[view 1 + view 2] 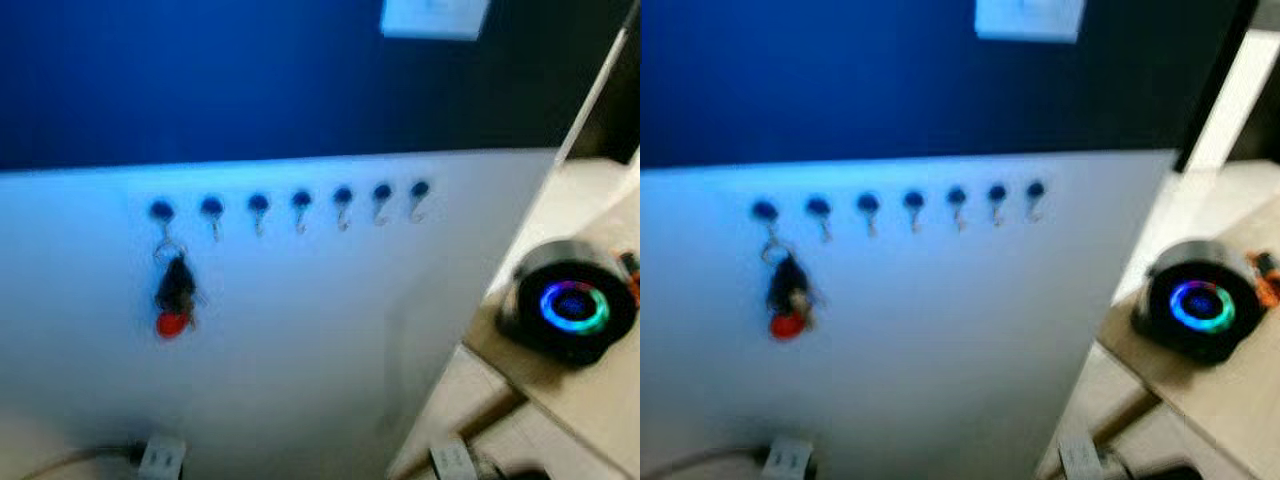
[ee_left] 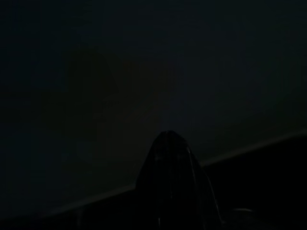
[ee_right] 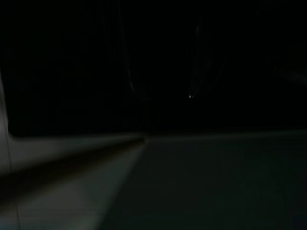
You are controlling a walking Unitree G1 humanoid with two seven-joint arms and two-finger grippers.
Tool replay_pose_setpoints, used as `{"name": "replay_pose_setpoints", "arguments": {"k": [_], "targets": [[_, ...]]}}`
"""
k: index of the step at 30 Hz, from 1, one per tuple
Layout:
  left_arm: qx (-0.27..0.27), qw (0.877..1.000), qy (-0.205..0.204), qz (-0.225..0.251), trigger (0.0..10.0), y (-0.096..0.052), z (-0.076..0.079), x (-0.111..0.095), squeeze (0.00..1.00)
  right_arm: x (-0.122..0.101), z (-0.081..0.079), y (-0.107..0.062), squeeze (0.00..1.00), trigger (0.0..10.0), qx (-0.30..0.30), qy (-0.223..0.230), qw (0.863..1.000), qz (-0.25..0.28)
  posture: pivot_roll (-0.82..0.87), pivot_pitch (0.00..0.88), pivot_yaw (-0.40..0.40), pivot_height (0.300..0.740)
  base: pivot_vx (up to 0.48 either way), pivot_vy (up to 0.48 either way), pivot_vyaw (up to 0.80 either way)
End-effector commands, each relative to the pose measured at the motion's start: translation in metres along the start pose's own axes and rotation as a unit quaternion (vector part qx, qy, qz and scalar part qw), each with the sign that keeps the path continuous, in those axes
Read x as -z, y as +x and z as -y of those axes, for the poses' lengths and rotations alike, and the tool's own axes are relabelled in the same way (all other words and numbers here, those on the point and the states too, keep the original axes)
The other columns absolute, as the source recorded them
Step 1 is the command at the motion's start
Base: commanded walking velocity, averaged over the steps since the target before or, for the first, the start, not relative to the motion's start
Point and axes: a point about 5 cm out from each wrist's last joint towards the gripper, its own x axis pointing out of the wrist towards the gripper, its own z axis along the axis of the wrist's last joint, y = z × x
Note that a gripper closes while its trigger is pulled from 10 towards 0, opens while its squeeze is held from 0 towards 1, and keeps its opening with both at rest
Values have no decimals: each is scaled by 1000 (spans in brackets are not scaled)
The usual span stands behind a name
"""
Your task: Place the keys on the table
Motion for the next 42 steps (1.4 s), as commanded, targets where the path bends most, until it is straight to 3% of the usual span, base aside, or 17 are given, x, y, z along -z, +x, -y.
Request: {"name": "replay_pose_setpoints", "arguments": {"k": [1,5,20,42], "targets": [[8,1000,-4,-10,10000,-2,6,5,0,10,5,-4,0,10000,5,-6,1000,-17,125,19,-81,740,0,0,800],[9,1000,-6,-12,10000,-2,6,5,0,11,6,-4,0,10000,11,22,1000,-17,125,20,-81,740,0,0,181],[10,1000,-15,-18,10000,-3,5,7,0,12,6,-4,0,10000,8,23,1000,-18,125,21,-81,740,0,0,0],[11,999,-16,-26,10000,-2,4,7,0,13,4,-5,0,10000,10,31,999,-19,122,27,-73,740,-330,0,0]]}}
